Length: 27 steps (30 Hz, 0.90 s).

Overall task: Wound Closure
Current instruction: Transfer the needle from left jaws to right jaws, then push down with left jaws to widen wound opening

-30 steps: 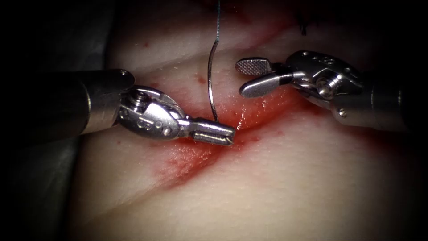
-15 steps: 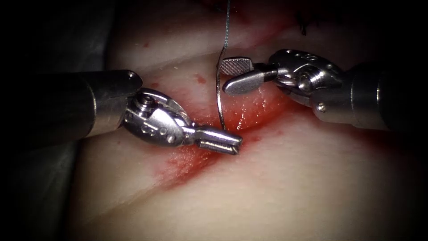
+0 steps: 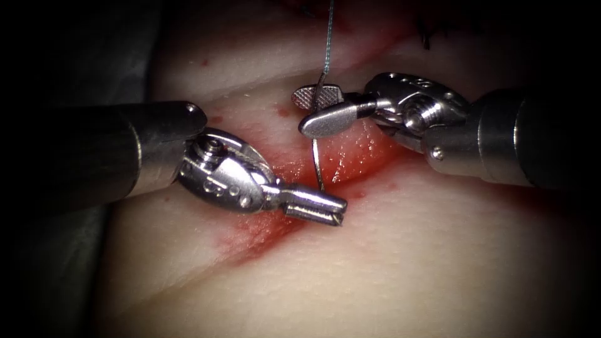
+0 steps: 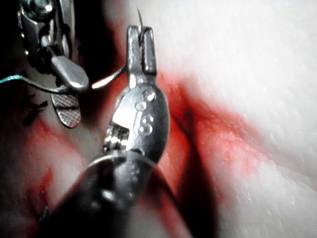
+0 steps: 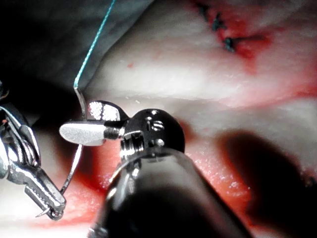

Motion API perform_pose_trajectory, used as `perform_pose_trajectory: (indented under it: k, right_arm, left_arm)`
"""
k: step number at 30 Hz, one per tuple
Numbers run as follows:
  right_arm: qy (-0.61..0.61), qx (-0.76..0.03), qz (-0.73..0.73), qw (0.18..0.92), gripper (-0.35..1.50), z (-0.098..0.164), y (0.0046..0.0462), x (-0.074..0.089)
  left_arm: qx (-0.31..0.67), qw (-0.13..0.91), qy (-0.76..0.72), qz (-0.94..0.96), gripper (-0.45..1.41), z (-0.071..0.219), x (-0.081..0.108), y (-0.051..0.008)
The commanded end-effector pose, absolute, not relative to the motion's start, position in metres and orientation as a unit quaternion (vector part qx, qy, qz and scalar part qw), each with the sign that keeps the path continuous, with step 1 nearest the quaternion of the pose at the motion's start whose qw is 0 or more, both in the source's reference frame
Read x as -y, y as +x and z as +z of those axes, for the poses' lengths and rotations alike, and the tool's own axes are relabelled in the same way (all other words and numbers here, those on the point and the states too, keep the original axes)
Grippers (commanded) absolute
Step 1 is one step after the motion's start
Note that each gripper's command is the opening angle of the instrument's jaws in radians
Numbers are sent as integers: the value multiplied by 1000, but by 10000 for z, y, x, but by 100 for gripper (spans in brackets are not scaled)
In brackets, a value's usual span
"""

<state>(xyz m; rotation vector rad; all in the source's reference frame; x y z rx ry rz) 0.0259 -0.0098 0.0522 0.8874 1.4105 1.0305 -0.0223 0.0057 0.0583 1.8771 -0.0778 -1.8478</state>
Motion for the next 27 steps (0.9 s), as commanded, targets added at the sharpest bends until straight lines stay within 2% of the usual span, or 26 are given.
perform_pose_trajectory:
  k: [1,6,7,8,12,13,15,19,23,25,26,27]
  right_arm:
    - [377,-598,436,557,20,526,268,98]
    - [376,-598,438,556,1,524,270,98]
    - [376,-598,438,556,-25,524,271,98]
    - [376,-598,438,556,-35,524,271,98]
    - [360,-599,438,565,-35,524,268,97]
    - [345,-603,436,572,-35,525,264,95]
    - [337,-606,431,577,-35,527,256,91]
    - [321,-612,422,587,-35,529,248,89]
    - [307,-617,412,596,-35,530,244,88]
    - [273,-631,388,614,-35,530,242,87]
    - [250,-638,374,626,-35,531,243,87]
    - [232,-642,365,633,-35,531,243,87]
  left_arm:
    - [29,251,690,-678,-45,590,-57,-229]
    - [29,251,690,-678,-45,590,-56,-230]
    - [29,251,690,-678,-45,590,-56,-230]
    - [29,251,690,-678,-45,589,-56,-230]
    - [28,252,691,-676,-45,588,-54,-230]
    - [14,238,693,-680,66,587,-53,-230]
    - [-3,223,695,-684,103,586,-51,-228]
    - [-28,195,694,-692,119,584,-51,-223]
    - [-54,164,692,-701,121,582,-51,-213]
    - [-73,136,686,-711,93,582,-51,-205]
    - [-73,121,678,-722,62,583,-51,-202]
    - [-69,112,670,-730,42,583,-51,-200]
